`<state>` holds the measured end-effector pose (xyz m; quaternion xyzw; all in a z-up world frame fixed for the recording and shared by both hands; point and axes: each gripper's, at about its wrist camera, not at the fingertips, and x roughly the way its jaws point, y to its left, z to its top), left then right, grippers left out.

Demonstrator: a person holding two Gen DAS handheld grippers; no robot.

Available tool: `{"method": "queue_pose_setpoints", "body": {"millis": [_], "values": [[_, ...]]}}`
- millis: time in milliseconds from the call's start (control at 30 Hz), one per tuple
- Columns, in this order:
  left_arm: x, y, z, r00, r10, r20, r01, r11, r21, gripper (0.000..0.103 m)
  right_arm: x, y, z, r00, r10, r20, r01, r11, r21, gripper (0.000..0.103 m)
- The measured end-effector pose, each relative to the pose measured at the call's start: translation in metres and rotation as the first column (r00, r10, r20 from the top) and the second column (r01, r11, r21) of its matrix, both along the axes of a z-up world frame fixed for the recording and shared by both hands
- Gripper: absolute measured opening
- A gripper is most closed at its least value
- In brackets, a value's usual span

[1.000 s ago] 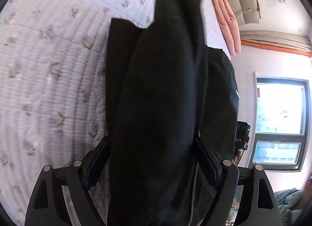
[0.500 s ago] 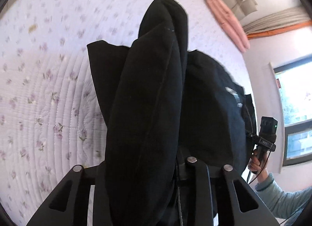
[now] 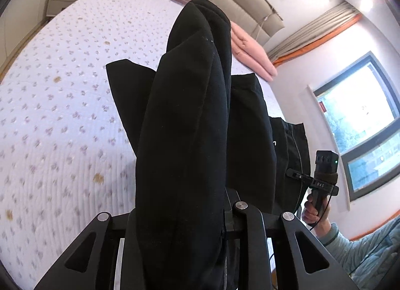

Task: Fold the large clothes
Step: 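Grasp the jacket edge with both tools and lift it to fold in half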

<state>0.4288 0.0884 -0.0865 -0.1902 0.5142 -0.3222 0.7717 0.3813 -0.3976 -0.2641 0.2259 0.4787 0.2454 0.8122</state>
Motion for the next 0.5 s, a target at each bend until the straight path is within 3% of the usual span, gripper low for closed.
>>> {"method": "queue_pose_setpoints", "body": {"millis": [67, 267, 500], "values": [[-0.017, 0.009, 0.003, 1.000, -0.008, 0.002, 0.008, 1.000, -0.006, 0.028, -0.005, 0.009, 0.000, 1.000, 0.002, -0.002, -0.002, 1.000, -0.015, 0.040], [-0.076, 0.028, -0.007, 0.999, -0.039, -0.035, 0.039, 0.999, -0.016, 0.028, -0.069, 0.034, 0.016, 0.998, -0.023, -0.064, 0.016, 0.995, -0.095, 0.040], [-0.127, 0.031, -0.045, 0.993, -0.095, -0.065, 0.094, 0.995, -0.013, 0.028, -0.101, 0.040, -0.018, 0.985, -0.071, -0.158, 0.048, 0.988, -0.147, 0.040]]}}
